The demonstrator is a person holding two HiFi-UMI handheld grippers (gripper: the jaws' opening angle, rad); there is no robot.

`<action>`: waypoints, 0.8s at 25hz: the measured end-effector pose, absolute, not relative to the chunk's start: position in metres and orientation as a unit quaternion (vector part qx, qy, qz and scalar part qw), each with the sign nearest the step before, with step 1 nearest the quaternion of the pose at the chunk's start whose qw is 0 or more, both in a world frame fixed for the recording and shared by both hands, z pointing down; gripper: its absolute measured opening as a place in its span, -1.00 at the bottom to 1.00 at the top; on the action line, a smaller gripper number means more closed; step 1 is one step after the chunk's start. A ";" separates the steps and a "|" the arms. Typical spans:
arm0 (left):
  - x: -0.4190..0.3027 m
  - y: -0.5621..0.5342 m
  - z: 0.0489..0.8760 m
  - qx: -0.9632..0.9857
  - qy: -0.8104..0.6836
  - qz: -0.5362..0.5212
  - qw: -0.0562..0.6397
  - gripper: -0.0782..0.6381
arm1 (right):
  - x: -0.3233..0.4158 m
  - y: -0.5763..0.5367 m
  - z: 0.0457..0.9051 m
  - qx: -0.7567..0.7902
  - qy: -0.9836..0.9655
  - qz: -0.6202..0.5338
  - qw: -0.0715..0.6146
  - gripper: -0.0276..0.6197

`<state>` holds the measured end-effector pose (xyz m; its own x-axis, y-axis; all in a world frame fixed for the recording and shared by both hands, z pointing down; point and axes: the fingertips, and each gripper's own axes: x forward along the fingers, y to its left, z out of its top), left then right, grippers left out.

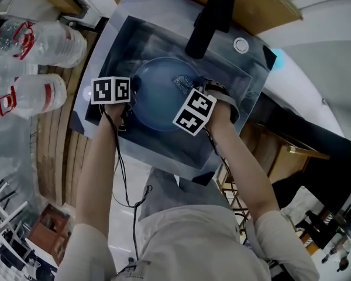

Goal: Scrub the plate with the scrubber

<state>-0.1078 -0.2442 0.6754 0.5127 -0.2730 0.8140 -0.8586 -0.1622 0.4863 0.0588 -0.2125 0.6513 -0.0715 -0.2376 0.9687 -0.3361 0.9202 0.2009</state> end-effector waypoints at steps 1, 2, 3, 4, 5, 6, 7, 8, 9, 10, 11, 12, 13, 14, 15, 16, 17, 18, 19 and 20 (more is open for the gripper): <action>-0.108 -0.244 0.675 0.705 -0.400 0.278 0.515 -0.63 | 0.055 -0.198 0.649 0.177 -0.738 0.055 0.649 -0.60; -0.108 -0.244 0.674 0.705 -0.401 0.271 0.518 -0.64 | 0.048 -0.183 0.648 0.158 -0.747 0.072 0.641 -0.60; -0.108 -0.245 0.674 0.706 -0.403 0.268 0.517 -0.64 | 0.039 -0.171 0.646 0.143 -0.758 0.086 0.630 -0.60; -0.108 -0.246 0.673 0.708 -0.405 0.269 0.512 -0.64 | 0.030 -0.161 0.646 0.133 -0.768 0.093 0.620 -0.60; -0.107 -0.247 0.672 0.710 -0.406 0.275 0.505 -0.63 | 0.021 -0.153 0.647 0.127 -0.775 0.093 0.612 -0.60; -0.106 -0.248 0.671 0.712 -0.407 0.280 0.499 -0.63 | 0.013 -0.148 0.648 0.122 -0.782 0.091 0.605 -0.60; -0.104 -0.248 0.671 0.713 -0.408 0.285 0.495 -0.63 | 0.004 -0.144 0.650 0.117 -0.788 0.091 0.598 -0.60; -0.103 -0.248 0.670 0.713 -0.408 0.287 0.493 -0.62 | -0.005 -0.141 0.652 0.111 -0.795 0.093 0.589 -0.60; -0.103 -0.248 0.670 0.712 -0.410 0.286 0.493 -0.62 | -0.014 -0.139 0.654 0.104 -0.802 0.093 0.581 -0.60; -0.104 -0.248 0.670 0.712 -0.411 0.283 0.494 -0.62 | -0.023 -0.139 0.655 0.096 -0.808 0.090 0.574 -0.59; -0.105 -0.248 0.670 0.711 -0.413 0.278 0.496 -0.62 | -0.032 -0.140 0.656 0.089 -0.813 0.088 0.569 -0.59; -0.105 -0.248 0.670 0.710 -0.415 0.274 0.498 -0.62 | -0.039 -0.141 0.656 0.084 -0.818 0.090 0.562 -0.59; -0.106 -0.248 0.670 0.710 -0.416 0.270 0.500 -0.62 | -0.046 -0.142 0.657 0.082 -0.822 0.097 0.555 -0.58; -0.105 -0.248 0.669 0.710 -0.416 0.269 0.501 -0.62 | -0.052 -0.144 0.657 0.082 -0.826 0.105 0.547 -0.58; -0.105 -0.247 0.669 0.710 -0.415 0.269 0.501 -0.62 | -0.056 -0.147 0.657 0.083 -0.830 0.111 0.540 -0.58; -0.104 -0.247 0.668 0.711 -0.413 0.270 0.501 -0.62 | -0.060 -0.151 0.657 0.086 -0.834 0.113 0.534 -0.58; -0.104 -0.247 0.667 0.712 -0.411 0.272 0.501 -0.62 | -0.063 -0.157 0.656 0.090 -0.837 0.110 0.529 -0.58; -0.103 -0.247 0.667 0.713 -0.408 0.272 0.501 -0.62 | -0.064 -0.163 0.656 0.092 -0.839 0.103 0.527 -0.58; -0.103 -0.248 0.667 0.715 -0.405 0.272 0.502 -0.62 | -0.065 -0.170 0.656 0.094 -0.839 0.094 0.527 -0.58; -0.103 -0.248 0.668 0.716 -0.402 0.269 0.504 -0.62 | -0.064 -0.176 0.657 0.095 -0.839 0.086 0.529 -0.58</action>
<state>-0.1032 -0.2479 0.6675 0.5321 -0.3049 0.7899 -0.8465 -0.1690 0.5049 -0.0644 -0.1765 0.6573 -0.4212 -0.0683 0.9044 -0.2511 0.9670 -0.0439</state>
